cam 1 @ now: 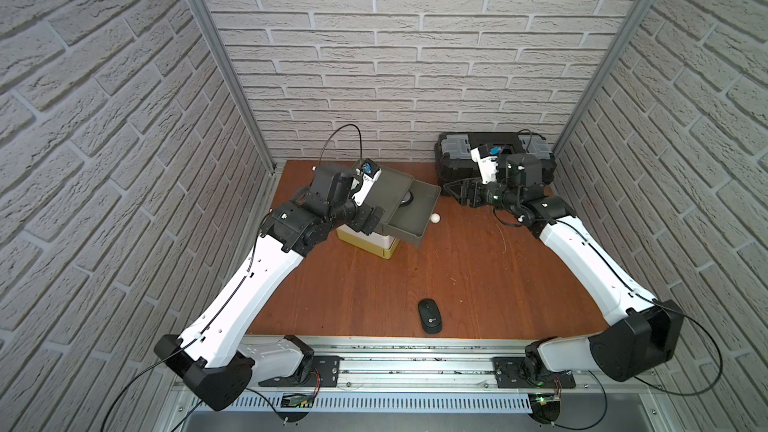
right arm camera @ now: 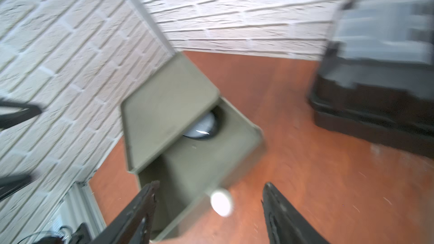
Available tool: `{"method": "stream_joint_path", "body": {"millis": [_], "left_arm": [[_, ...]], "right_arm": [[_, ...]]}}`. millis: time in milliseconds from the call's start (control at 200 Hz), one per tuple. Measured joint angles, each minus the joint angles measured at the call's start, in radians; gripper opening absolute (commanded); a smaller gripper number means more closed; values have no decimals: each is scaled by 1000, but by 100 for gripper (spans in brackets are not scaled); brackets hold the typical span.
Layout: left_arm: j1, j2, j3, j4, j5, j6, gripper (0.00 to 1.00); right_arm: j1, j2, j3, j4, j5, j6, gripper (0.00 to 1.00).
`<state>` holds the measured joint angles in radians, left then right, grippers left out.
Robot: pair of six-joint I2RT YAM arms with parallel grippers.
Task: Take the mice out of the drawer
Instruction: Place the mouse at the center of the board, then open the drawer in the storage box.
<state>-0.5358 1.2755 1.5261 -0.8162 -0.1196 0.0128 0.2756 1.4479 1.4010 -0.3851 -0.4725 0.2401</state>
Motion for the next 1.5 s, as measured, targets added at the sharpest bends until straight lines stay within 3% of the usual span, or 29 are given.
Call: {"method": "stream_joint_path", "body": {"millis": [170,285,560,745,1095,1500], "left_arm": [[168,143,39,36,-11,-90,98],[236,225,92,43,-13,-119,98],[277,381,236,61,12,-122,98],[285,467,274,54,23,-122,98],[301,658,459,-56,-31,-134,98],[323,669,480,-77,-111,-148,98]], "right_arm": [[83,215,179,-70,-80,-81,66],[114,336,276,-122,-114,-108,58],[130,417,376,-234,-76,-191,57],[130,419,378,-269,-35,-200,49],[155,434,442,-468,205,-230,49],[176,460,537,-579,480,-281,48]]}}
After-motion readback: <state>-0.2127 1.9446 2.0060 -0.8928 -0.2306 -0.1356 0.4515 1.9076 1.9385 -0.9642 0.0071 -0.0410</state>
